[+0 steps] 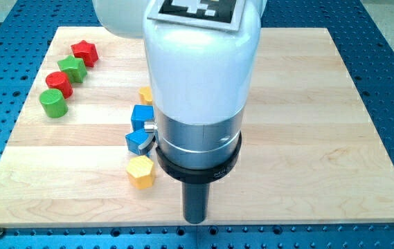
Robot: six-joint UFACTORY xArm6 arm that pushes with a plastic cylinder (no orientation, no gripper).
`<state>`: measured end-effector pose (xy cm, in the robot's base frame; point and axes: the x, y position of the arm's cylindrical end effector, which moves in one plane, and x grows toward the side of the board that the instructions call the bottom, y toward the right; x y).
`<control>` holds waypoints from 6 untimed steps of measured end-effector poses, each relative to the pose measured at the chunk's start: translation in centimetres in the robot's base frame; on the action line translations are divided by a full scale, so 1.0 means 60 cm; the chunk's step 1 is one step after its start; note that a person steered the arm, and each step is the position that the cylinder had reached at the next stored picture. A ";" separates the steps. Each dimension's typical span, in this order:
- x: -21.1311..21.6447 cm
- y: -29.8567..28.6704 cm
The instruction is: Move the heart below the green circle
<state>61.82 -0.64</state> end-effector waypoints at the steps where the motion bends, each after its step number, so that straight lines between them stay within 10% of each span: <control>1: 0.000 -0.044; 6: -0.309 0.008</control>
<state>43.28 -0.18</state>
